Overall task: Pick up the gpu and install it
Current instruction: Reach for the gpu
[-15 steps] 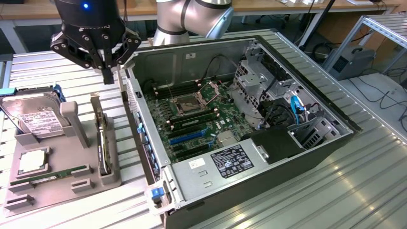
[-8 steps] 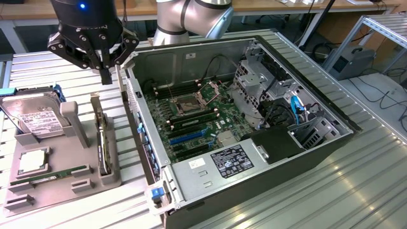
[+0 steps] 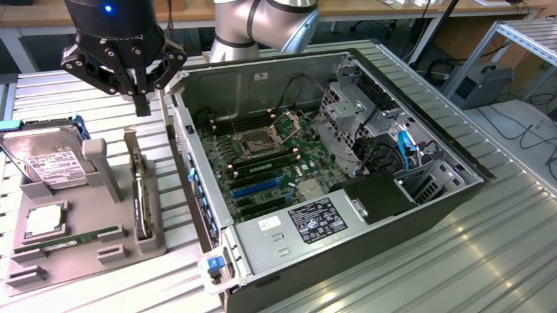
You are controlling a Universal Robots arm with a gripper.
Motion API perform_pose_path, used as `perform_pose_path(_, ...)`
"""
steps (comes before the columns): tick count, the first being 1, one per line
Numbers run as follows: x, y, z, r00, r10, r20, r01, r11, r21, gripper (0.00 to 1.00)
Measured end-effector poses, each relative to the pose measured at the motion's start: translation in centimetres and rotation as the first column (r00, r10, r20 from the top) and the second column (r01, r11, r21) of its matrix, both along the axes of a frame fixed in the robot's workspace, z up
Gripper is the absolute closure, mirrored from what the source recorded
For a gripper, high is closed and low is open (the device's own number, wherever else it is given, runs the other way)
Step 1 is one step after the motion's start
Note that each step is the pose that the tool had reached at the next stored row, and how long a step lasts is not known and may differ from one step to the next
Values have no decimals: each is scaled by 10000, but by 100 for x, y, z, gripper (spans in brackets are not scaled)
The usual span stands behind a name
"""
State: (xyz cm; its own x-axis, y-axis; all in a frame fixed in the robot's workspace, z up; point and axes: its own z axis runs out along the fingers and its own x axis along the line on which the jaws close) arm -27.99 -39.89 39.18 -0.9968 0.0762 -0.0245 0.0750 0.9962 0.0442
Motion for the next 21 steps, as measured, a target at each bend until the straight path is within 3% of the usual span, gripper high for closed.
perform_pose_path(21, -70, 0, -4, 10000, -1, 0, 1, 10000, 0, 89)
